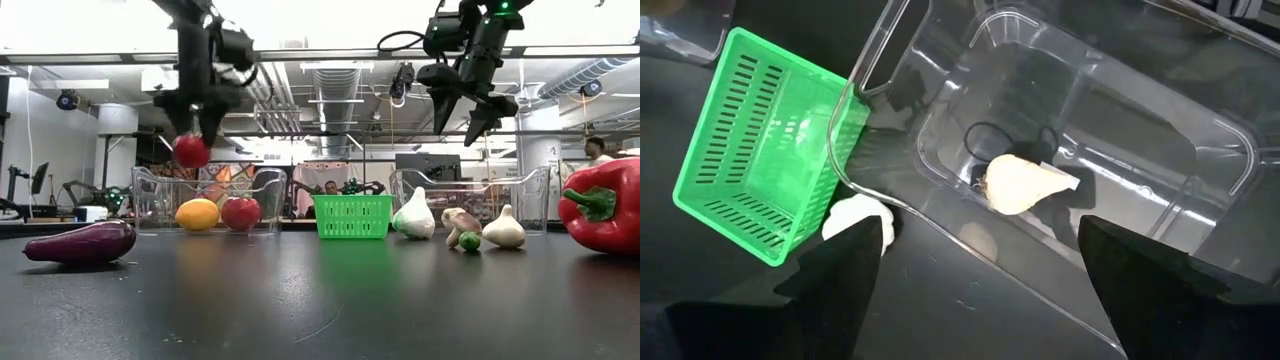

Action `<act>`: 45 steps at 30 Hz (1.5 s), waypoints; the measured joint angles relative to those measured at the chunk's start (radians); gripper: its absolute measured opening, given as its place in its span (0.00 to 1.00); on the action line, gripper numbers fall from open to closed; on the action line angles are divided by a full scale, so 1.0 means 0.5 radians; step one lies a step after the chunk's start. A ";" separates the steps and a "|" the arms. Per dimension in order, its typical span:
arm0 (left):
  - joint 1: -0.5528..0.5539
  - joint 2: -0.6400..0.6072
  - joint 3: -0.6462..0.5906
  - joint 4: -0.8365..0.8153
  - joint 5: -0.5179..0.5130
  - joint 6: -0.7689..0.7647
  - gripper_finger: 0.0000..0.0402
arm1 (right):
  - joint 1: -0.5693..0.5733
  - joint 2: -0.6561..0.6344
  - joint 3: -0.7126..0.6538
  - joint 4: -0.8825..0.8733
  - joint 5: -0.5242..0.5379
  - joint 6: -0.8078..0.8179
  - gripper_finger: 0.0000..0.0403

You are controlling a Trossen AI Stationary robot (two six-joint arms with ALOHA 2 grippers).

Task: Sort produce into baskets
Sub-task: Put the big tomato into the left transparent bin, then put the bottom garlic into the green basket

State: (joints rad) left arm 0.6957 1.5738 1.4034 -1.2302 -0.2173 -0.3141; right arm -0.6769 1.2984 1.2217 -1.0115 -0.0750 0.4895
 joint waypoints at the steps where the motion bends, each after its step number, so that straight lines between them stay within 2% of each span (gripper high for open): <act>1: 0.018 0.008 -0.035 0.019 0.002 0.010 0.71 | 0.000 0.000 0.000 -0.001 0.001 -0.001 0.81; 10: 0.074 0.111 -0.233 0.256 0.002 0.102 0.71 | 0.000 0.000 0.000 0.000 0.046 -0.015 0.81; 16: 0.075 0.179 -0.239 0.282 -0.031 0.156 0.72 | 0.000 -0.001 0.000 -0.001 0.049 -0.030 0.81; 22: 0.075 0.191 -0.239 0.295 -0.110 0.163 0.77 | 0.000 -0.001 0.000 -0.004 0.050 -0.032 0.81; 35: 0.070 0.187 -0.239 0.269 -0.109 0.162 0.84 | 0.000 -0.005 0.000 -0.015 0.047 -0.030 0.81; 40: -0.009 0.132 -0.164 0.104 -0.108 0.147 0.84 | 0.001 -0.103 0.013 -0.075 0.033 0.048 0.81; 45: -0.198 -0.006 -0.042 -0.006 -0.108 0.071 0.83 | 0.052 -0.285 0.108 -0.121 -0.009 0.138 0.81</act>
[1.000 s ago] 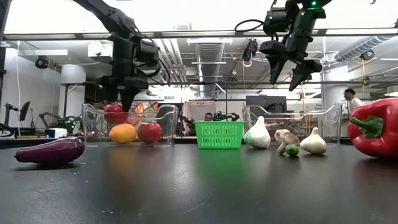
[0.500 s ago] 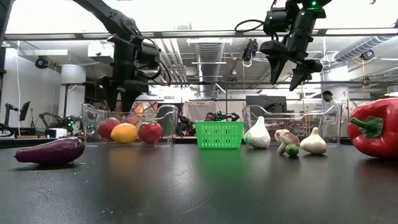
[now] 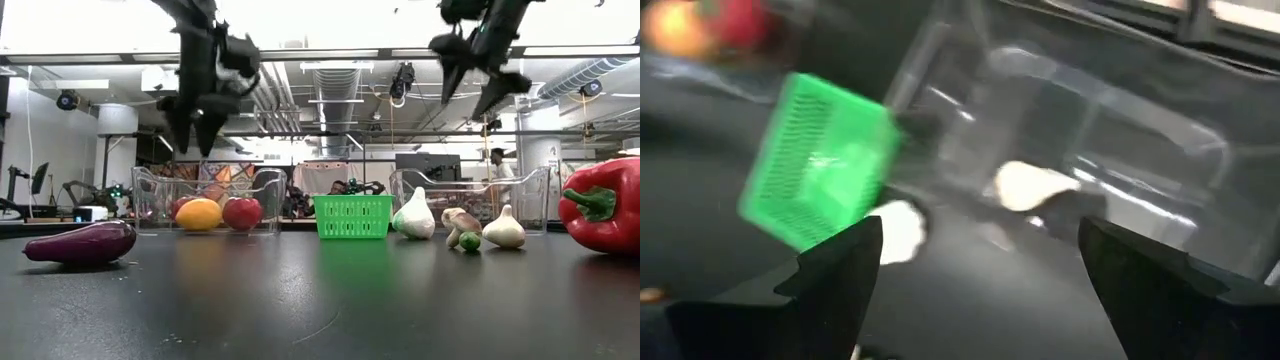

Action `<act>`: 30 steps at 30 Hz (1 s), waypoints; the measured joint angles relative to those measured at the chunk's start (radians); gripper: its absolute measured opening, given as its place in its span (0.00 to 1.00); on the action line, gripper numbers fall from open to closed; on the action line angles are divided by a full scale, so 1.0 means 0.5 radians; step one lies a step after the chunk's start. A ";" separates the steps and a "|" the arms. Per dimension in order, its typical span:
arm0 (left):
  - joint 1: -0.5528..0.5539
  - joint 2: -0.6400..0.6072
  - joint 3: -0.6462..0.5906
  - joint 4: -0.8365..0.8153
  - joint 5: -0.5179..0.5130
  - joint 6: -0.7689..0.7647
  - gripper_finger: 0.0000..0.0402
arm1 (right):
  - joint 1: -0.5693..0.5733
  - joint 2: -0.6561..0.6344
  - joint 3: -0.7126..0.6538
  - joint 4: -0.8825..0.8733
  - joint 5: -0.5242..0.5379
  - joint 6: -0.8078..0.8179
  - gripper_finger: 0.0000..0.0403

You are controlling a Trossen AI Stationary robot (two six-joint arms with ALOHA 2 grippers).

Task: Sort produce into baskets
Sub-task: Put the bottom garlic into the green basket

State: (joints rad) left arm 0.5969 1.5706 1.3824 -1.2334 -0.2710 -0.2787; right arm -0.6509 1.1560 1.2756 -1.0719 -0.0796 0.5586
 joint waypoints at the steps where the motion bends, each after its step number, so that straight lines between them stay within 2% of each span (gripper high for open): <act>1: -0.048 -0.033 0.021 0.000 0.003 0.006 0.83 | 0.033 -0.036 0.014 0.007 -0.055 -0.009 0.81; 4: -0.189 -0.126 0.054 0.043 0.137 0.133 0.83 | 0.207 -0.114 0.029 0.032 -0.231 -0.067 0.81; 9: -0.414 -0.279 0.044 0.261 0.478 0.292 0.83 | 0.604 -0.118 0.026 0.017 -0.260 0.010 0.81; 15: -0.632 -0.430 -0.014 0.533 0.457 0.213 0.83 | 1.023 0.079 0.023 0.010 -0.135 0.373 0.81; 19: -0.705 -0.488 -0.019 0.582 0.401 0.138 0.83 | 1.234 0.266 0.023 -0.030 -0.103 0.572 0.81; 24: -0.743 -0.561 -0.019 0.581 0.305 0.114 0.83 | 1.391 0.513 0.023 -0.194 -0.106 0.573 0.81; 30: -0.743 -0.589 -0.019 0.583 0.292 0.113 0.83 | 1.424 0.748 -0.025 -0.220 -0.117 0.425 0.74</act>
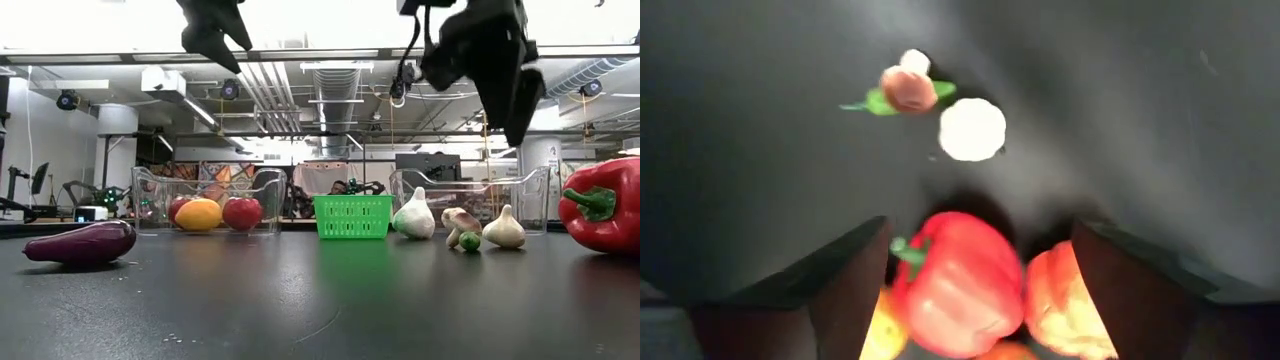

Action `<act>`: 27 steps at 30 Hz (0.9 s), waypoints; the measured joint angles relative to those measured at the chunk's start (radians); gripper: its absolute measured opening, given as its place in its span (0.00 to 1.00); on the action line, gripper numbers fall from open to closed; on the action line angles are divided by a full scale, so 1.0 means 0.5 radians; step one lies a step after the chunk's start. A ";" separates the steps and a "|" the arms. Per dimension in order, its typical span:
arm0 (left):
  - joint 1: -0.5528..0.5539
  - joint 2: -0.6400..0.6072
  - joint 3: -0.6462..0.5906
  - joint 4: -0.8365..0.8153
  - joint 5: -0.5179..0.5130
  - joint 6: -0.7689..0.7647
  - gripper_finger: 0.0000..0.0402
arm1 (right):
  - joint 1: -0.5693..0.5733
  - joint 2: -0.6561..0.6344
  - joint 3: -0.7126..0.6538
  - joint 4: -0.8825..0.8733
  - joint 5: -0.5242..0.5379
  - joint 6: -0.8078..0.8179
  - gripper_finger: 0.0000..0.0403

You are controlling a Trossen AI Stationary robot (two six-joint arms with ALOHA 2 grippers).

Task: Sort produce into baskets
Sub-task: Put the bottom garlic into the green basket

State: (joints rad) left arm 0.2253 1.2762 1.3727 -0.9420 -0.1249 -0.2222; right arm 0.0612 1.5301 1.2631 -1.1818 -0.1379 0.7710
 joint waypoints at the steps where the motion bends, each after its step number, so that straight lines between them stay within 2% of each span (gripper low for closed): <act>1: 0.001 0.000 0.000 0.000 -0.001 0.000 0.83 | -0.001 0.030 -0.018 0.020 -0.001 -0.022 0.72; 9: 0.001 0.027 -0.002 -0.002 0.000 0.001 0.83 | 0.000 0.180 -0.166 0.267 -0.004 -0.132 0.58; 21: 0.001 0.030 -0.002 -0.001 0.001 0.007 0.83 | -0.001 0.164 -0.470 0.658 -0.055 -0.020 0.45; 27: 0.001 0.031 -0.002 0.002 0.002 0.000 0.83 | 0.000 0.157 -0.529 0.795 -0.026 -0.015 0.36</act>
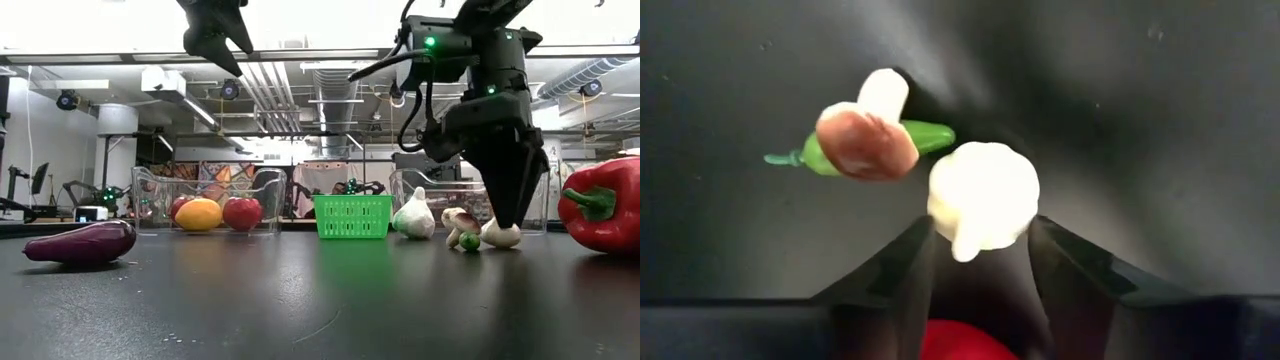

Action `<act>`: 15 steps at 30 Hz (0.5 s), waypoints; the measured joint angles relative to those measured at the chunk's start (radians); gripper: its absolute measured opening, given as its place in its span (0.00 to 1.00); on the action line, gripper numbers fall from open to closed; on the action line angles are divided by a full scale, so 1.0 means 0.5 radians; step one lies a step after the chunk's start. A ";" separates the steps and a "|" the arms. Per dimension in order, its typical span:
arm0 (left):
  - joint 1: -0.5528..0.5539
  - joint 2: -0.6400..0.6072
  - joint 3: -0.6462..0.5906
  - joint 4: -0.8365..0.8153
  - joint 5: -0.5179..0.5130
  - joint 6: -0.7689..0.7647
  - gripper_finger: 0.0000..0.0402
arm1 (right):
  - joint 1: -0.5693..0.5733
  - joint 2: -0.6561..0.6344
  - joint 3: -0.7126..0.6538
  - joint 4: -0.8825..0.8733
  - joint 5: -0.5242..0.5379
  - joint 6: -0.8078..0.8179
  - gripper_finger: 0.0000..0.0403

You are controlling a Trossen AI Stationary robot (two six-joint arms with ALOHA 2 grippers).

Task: Sort produce into baskets
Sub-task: Put the bottom garlic into the green basket

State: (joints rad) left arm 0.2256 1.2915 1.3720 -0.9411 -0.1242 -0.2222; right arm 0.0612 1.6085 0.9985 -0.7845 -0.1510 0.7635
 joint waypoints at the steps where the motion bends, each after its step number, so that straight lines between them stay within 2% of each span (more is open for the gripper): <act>1: 0.000 0.000 0.000 0.002 0.000 -0.003 0.83 | 0.000 0.000 0.002 0.009 0.016 -0.005 0.34; 5: 0.000 0.000 0.000 0.013 0.001 -0.008 0.83 | -0.001 -0.005 0.021 0.029 0.041 -0.031 0.25; 11: 0.000 0.000 0.000 0.014 0.002 -0.010 0.83 | -0.001 -0.013 0.022 0.025 0.047 -0.106 0.05; 15: 0.000 0.000 0.000 0.014 0.002 -0.023 0.83 | -0.015 -0.048 0.022 0.013 0.047 -0.117 0.03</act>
State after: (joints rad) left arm 0.2256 1.2915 1.3720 -0.9342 -0.1230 -0.2337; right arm 0.0539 1.5846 1.0096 -0.7778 -0.1276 0.7048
